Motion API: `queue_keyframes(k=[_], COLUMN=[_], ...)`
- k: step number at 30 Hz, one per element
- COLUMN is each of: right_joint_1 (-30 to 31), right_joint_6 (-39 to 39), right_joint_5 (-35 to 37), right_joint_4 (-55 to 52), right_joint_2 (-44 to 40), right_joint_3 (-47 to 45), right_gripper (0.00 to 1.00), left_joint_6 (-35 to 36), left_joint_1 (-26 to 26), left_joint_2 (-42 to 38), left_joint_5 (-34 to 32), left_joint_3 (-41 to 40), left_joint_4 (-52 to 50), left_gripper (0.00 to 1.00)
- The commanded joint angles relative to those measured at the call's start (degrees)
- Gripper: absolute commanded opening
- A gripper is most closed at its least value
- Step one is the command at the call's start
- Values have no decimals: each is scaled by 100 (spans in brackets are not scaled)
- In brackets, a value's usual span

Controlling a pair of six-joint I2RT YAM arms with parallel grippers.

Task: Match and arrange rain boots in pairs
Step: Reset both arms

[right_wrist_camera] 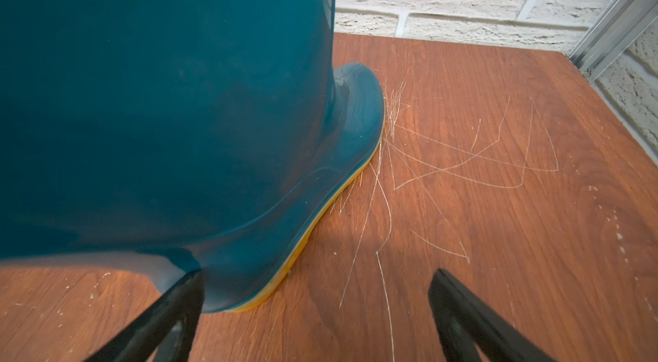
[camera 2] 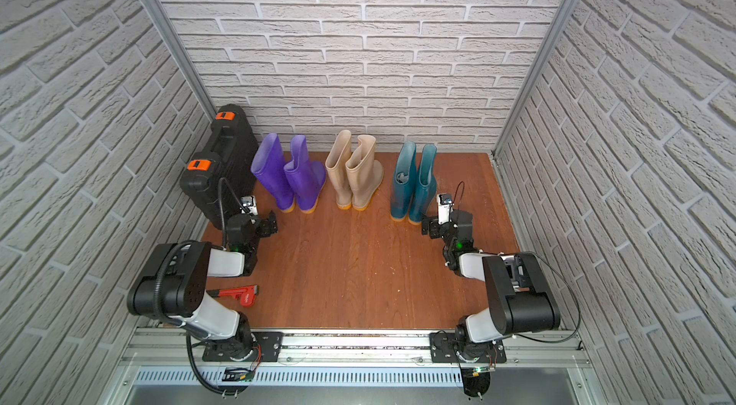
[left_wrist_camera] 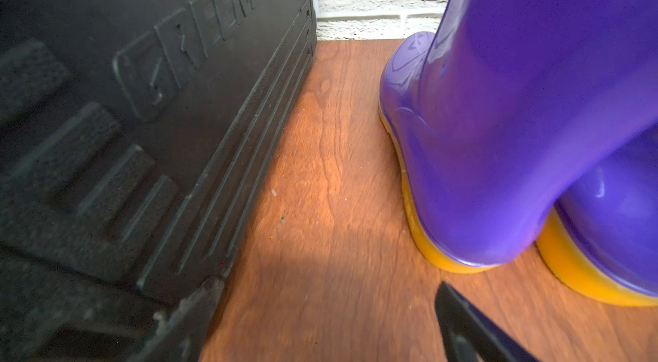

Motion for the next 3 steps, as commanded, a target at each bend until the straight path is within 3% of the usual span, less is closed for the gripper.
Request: queue_keyframes(k=[1,3], right_joint_1=[-17,-15], right_joint_6=[7,5], right_joint_5=[7,22], right_joint_4=[211,250], right_joint_2=[-14,-52], right_joint_3=[14,-20], right_gripper=[100,100], left_joint_6=[-14,-13], left_joint_1=[44,39], left_joint_2=[0,-1], left_joint_5=[-65,-65], left_joint_3=[89,88], left_joint_4=[208,220], left_gripper=[98,98])
